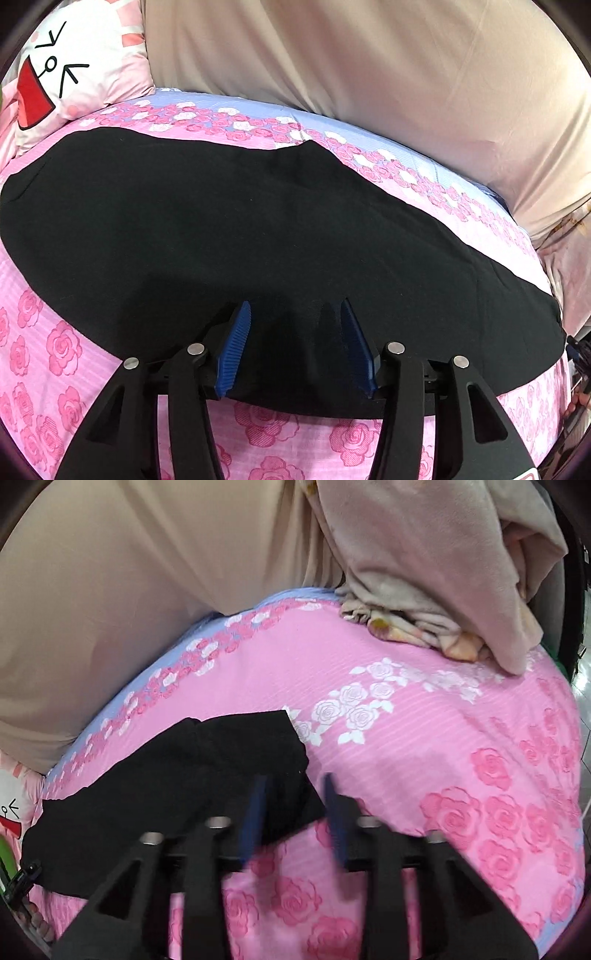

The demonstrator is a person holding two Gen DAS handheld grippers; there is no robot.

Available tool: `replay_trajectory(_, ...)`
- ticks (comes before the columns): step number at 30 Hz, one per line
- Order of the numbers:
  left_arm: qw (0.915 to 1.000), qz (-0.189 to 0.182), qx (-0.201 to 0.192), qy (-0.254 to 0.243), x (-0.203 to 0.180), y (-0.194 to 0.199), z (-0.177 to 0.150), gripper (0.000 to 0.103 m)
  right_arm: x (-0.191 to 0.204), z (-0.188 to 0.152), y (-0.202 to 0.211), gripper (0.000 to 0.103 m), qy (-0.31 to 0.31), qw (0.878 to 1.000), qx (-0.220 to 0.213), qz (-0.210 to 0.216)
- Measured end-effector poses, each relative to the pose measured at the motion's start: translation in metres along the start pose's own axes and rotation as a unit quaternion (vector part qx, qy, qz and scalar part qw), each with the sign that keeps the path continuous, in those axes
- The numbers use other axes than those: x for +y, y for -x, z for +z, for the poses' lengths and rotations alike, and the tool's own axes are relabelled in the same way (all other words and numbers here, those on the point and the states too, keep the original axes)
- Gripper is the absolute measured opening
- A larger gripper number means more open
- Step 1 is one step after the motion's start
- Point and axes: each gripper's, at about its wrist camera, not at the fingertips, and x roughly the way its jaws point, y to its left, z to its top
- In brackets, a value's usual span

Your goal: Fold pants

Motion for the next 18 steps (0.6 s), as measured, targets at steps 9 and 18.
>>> replay_trajectory(9, 0.996, -0.044, -0.033, 0.07, 0.039, 0.035, -0.002, 0.049, -0.002, -0.028, -0.009, 0.062, -0.089, 0.986, 0.067, 0.124)
replay_trajectory(18, 0.9734, -0.002, -0.077, 0.216, 0.177, 0.077, 0.012, 0.054, 0.017, -0.021, -0.03, 0.07, -0.109, 0.984, 0.045, 0.13)
